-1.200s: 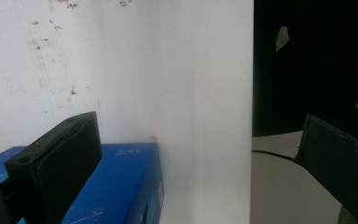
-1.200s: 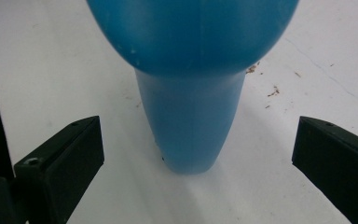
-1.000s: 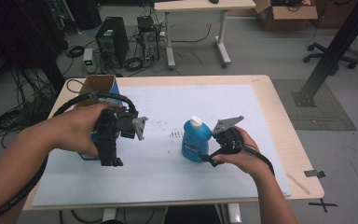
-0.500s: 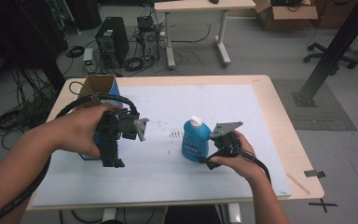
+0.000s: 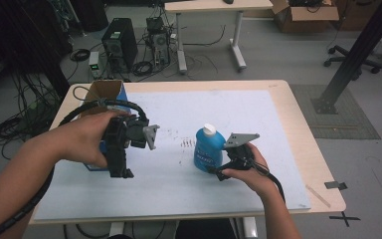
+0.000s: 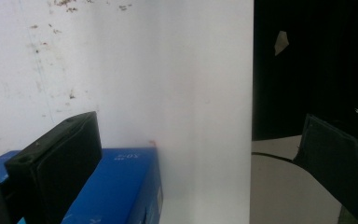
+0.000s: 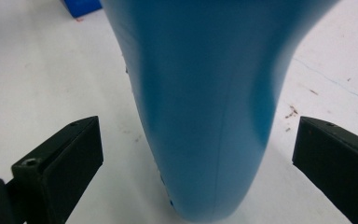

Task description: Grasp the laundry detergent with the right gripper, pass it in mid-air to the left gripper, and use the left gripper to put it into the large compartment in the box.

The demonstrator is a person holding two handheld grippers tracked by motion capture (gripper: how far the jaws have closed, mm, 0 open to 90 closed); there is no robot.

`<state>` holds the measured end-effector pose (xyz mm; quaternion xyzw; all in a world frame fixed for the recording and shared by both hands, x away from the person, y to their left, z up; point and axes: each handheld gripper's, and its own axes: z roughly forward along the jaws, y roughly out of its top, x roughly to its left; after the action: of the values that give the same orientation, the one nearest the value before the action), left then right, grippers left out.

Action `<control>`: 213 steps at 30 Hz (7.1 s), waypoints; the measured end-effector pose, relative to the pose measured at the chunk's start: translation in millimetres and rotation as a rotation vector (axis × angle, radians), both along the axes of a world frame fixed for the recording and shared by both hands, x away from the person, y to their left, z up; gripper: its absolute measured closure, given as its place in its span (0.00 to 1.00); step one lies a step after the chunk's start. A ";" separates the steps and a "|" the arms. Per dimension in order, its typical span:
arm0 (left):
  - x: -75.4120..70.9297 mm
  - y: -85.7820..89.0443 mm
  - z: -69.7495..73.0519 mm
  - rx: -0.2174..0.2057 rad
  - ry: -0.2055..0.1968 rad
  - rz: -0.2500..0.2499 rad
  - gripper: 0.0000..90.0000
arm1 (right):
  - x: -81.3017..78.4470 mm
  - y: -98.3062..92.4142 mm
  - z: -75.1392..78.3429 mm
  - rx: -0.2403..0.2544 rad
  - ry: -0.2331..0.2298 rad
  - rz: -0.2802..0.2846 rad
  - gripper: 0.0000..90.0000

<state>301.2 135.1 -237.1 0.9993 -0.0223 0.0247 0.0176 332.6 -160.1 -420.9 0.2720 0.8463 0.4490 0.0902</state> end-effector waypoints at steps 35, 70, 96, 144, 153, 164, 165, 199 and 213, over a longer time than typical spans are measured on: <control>1.9 1.0 -0.8 -0.026 0.003 -0.007 0.00 | 4.1 7.6 -7.0 0.094 -0.080 -0.038 0.19; 2.4 1.8 -1.6 -0.032 -0.003 0.005 0.00 | 0.0 12.9 -17.2 0.140 -0.166 -0.025 0.50; 10.7 -21.4 22.2 -0.035 -0.025 -0.016 0.00 | -31.4 -4.1 85.1 0.086 -0.212 0.266 0.51; 10.3 -59.5 13.1 -0.036 0.029 -0.084 0.00 | -31.7 84.1 49.5 0.132 -0.141 0.447 0.50; 10.6 -61.4 8.0 -0.030 0.034 -0.089 0.00 | -28.2 96.3 45.9 0.135 -0.146 0.458 0.50; 12.4 -63.6 1.8 -0.020 0.024 -0.084 0.00 | -25.1 102.3 48.3 0.135 -0.154 0.459 0.50; 12.5 -63.8 1.5 -0.017 0.020 -0.084 0.00 | -25.2 102.1 48.7 0.131 -0.155 0.457 0.50; 6.1 -70.0 3.6 0.015 -0.020 -0.092 0.30 | -26.1 105.0 52.1 0.132 -0.151 0.447 0.50; 6.2 -70.7 1.3 0.017 -0.028 -0.078 0.38 | -27.3 106.6 49.6 0.129 -0.146 0.446 0.50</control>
<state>307.4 64.4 -235.8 0.9973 -0.0618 0.0376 0.0096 305.3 -53.5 -371.3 0.0505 0.8462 0.5295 0.0322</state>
